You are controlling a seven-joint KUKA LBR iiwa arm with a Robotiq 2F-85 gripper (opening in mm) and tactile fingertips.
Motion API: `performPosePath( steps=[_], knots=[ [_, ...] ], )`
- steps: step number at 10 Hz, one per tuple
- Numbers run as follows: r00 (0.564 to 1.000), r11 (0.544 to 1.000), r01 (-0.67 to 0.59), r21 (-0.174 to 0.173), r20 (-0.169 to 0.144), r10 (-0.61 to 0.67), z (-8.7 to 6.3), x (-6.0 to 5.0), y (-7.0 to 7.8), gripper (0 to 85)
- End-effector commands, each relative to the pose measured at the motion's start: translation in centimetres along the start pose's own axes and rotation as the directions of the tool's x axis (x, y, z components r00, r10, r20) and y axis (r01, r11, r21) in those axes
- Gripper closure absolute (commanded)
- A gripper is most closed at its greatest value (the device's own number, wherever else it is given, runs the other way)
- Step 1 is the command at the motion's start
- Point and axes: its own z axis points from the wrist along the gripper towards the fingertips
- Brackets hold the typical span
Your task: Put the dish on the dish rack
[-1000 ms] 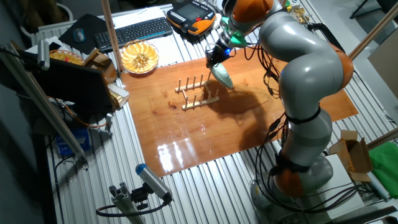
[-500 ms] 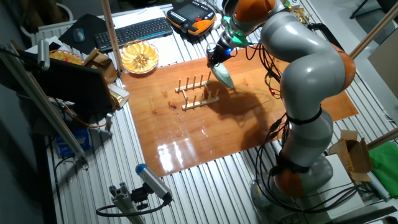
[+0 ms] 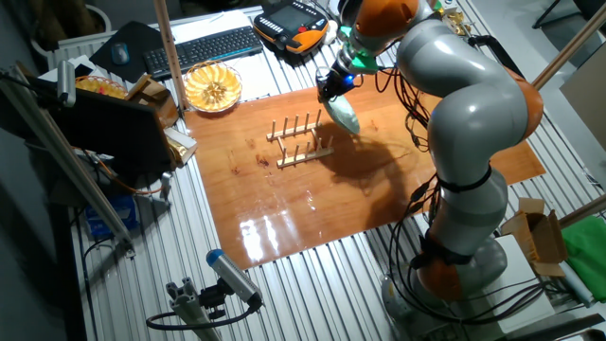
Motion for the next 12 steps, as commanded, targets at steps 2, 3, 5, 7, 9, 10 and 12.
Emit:
performPosePath(
  steps=[2,3,5,7,9,10,12],
  knots=[
    [0.999,0.999,-0.035,-0.005,-0.01,0.034,0.0,0.0,0.0,84.3],
    [0.999,0.999,-0.043,-0.023,-0.029,0.042,0.0,0.0,0.0,84.3],
    [0.998,0.997,-0.042,-0.069,-0.059,0.038,0.0,0.0,0.0,84.3],
    [0.997,0.996,-0.033,-0.081,-0.069,0.028,-0.8,-0.1,1.1,84.3],
    [0.997,0.996,-0.029,-0.088,-0.067,0.023,-1.7,0.0,2.9,84.3],
    [0.998,0.994,-0.016,-0.106,-0.063,0.009,-1.9,-0.1,3.5,84.3],
    [0.997,0.988,0.024,-0.154,-0.064,-0.034,-2.1,-0.3,3.8,84.3]
  ],
)
